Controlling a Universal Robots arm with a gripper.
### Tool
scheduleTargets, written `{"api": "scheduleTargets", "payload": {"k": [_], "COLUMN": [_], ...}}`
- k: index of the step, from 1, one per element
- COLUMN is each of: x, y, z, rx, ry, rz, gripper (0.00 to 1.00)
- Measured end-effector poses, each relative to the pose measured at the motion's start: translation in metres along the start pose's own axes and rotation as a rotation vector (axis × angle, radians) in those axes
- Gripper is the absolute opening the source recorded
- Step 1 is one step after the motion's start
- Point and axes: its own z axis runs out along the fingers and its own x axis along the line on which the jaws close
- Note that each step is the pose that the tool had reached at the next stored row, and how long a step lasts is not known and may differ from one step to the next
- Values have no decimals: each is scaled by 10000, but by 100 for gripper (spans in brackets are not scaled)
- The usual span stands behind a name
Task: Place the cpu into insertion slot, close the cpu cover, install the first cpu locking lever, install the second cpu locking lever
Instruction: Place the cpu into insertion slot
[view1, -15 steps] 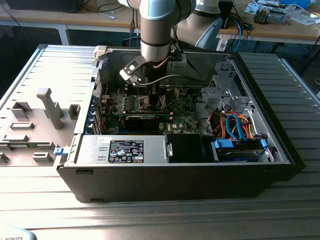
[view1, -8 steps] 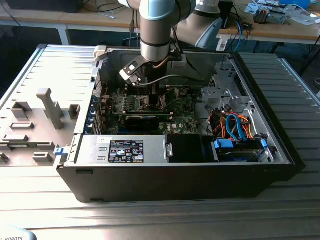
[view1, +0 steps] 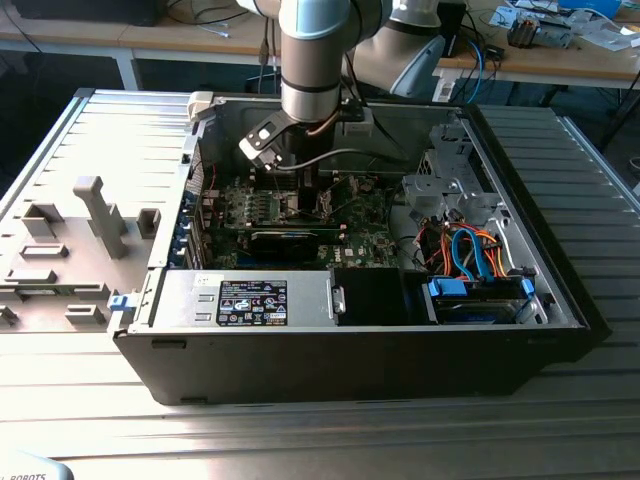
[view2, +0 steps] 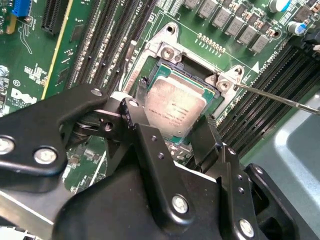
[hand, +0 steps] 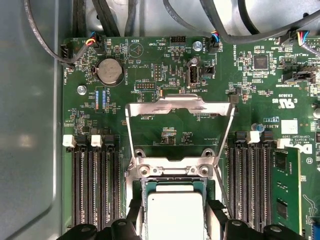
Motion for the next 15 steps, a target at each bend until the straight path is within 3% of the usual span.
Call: {"api": "scheduleTargets", "payload": {"k": [3, 6, 13, 15], "x": [0, 2, 2, 2], "y": [1, 1, 1, 1], "z": [-82, -108, -134, -134], "rx": [0, 0, 0, -1], "ry": [-1, 0, 0, 1], "rz": [-1, -1, -1, -1], "gripper": [62, 60, 11, 11]}}
